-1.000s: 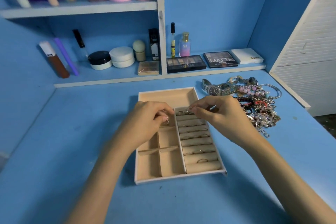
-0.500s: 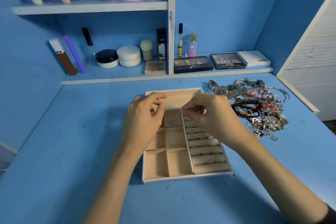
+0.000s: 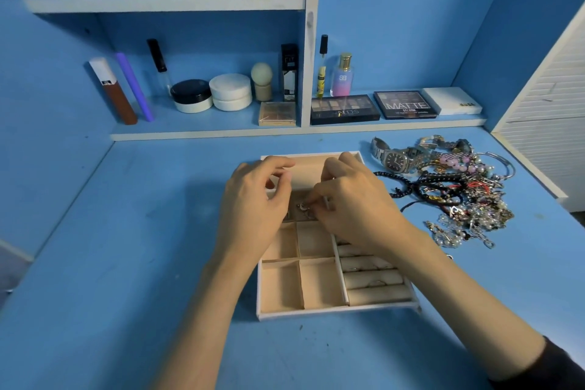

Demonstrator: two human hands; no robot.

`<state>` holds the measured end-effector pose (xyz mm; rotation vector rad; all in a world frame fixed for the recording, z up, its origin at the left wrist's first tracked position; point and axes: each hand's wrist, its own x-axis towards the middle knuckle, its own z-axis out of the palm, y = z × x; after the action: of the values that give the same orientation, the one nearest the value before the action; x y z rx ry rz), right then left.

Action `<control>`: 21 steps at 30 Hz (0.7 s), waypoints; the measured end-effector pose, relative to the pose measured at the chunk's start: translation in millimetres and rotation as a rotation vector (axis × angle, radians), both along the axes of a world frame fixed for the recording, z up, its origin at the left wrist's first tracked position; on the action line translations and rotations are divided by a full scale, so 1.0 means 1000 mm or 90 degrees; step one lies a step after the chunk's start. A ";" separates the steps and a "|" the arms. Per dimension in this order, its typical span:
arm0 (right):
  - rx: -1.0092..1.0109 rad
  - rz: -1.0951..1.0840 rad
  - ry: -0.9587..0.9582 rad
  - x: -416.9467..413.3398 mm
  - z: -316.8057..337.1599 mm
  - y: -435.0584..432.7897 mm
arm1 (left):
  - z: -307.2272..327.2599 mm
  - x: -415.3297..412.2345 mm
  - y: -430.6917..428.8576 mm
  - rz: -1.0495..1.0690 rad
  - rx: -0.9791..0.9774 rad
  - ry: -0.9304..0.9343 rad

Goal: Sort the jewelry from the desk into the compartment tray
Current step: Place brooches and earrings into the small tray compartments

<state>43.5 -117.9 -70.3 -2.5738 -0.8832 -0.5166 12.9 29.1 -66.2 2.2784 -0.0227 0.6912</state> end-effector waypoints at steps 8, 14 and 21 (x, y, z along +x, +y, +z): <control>0.102 -0.027 0.109 0.001 0.006 -0.014 | 0.000 -0.003 0.000 -0.013 0.014 -0.010; 0.100 -0.046 0.169 -0.007 0.019 -0.064 | 0.008 -0.010 -0.011 -0.056 0.010 0.016; 0.274 -0.164 0.210 -0.013 0.018 -0.130 | 0.027 -0.017 -0.067 -0.193 0.149 0.128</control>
<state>30.4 -248.0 -52.5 -2.2853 -0.2909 -0.2957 -4.1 -38.1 -38.8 2.4846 -0.3621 0.3133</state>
